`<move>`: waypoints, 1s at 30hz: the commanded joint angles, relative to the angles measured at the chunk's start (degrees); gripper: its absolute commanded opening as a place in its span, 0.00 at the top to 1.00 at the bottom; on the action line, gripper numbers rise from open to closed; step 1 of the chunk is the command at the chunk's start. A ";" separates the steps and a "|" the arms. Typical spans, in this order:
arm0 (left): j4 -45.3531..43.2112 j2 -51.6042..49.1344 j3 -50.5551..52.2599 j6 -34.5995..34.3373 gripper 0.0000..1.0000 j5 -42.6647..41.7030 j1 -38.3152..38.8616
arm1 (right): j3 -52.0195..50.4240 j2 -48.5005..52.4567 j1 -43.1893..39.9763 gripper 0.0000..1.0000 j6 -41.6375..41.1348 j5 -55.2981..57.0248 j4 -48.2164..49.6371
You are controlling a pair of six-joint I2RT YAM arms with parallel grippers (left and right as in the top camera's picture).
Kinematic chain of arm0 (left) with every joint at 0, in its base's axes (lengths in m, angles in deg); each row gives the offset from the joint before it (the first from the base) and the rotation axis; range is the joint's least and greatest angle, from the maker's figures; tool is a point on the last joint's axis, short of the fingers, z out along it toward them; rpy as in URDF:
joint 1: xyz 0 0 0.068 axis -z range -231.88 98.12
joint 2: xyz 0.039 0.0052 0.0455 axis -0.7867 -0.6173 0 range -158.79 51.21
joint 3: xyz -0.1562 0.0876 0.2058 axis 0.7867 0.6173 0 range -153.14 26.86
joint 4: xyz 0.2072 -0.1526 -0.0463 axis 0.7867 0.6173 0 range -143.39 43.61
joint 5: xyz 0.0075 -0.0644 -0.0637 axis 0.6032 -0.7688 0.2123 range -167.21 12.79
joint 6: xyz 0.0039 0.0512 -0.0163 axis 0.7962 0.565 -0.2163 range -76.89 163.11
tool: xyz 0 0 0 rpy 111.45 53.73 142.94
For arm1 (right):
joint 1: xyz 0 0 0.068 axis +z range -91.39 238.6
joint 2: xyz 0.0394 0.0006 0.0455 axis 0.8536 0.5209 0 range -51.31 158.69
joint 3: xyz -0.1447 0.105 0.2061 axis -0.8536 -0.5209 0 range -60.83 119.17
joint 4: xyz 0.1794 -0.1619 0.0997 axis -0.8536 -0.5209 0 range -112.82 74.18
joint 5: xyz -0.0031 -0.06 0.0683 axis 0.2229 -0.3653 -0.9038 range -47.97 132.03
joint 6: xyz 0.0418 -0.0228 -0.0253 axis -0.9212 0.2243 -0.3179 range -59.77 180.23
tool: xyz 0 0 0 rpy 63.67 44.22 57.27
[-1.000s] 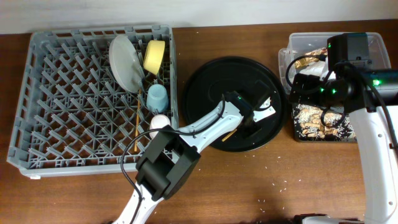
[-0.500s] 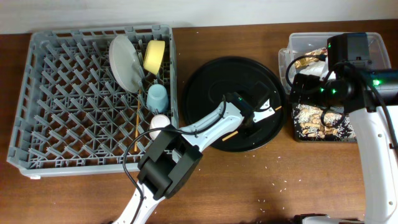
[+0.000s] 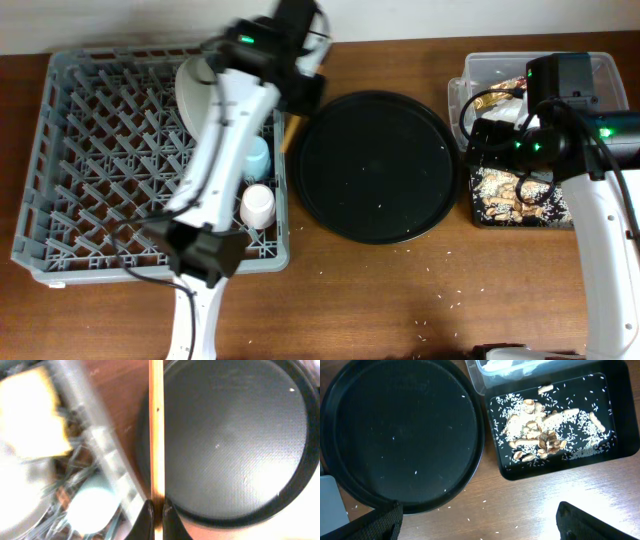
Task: Sort waste into correct bins and load items into the dishwasher rack
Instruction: 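Carry the chopstick over and insert it upright in the rack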
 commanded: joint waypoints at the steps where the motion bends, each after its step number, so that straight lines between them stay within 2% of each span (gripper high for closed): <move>1: 7.02 3.30 -4.20 -3.34 1.00 0.26 -6.71 | -0.04 0.04 -0.24 0.02 -0.20 1.11 -0.02; 3: 6.99 6.54 -1.01 -3.34 1.00 -0.02 -9.68 | -0.04 0.04 -0.24 0.01 -0.22 1.14 -0.02; 6: 6.99 15.65 13.42 -5.38 1.00 3.76 -13.88 | -0.04 0.04 -0.24 0.02 -0.22 1.11 -0.02; 9: 4.79 19.28 25.62 -8.72 1.00 6.82 -15.67 | -0.04 0.04 -0.24 0.02 -0.20 1.11 -0.02; 13: -6.69 19.15 41.62 -9.16 1.00 7.54 -15.65 | -0.04 0.04 -0.24 0.02 -0.22 1.11 -0.02; 14: -11.85 19.15 48.37 -9.57 1.00 8.02 -17.11 | -0.04 0.04 -0.24 0.01 -0.22 1.14 -0.02; 18: -18.23 19.15 54.36 -9.25 0.99 8.00 -17.94 | -0.04 0.04 -0.24 0.02 -0.22 1.11 -0.02; 20: -19.93 19.15 55.49 -9.05 0.87 8.02 -17.84 | -0.04 0.04 -0.24 0.01 -0.22 1.11 -0.02; 23: -20.68 19.15 55.58 -9.07 0.62 7.96 -17.84 | -0.04 0.04 -0.24 0.01 -0.22 1.14 -0.02; 25: -20.68 19.17 55.56 -9.07 0.51 6.84 -17.84 | -0.04 0.04 -0.24 0.01 -0.22 1.11 -0.02; 28: -19.28 19.23 53.07 -9.07 0.49 1.68 -18.91 | -0.04 0.04 -0.24 0.01 -0.22 1.11 -0.02; 30: -15.08 19.52 47.78 -8.94 0.49 0.42 -19.87 | -0.04 0.04 -0.24 0.02 -0.22 1.11 -0.02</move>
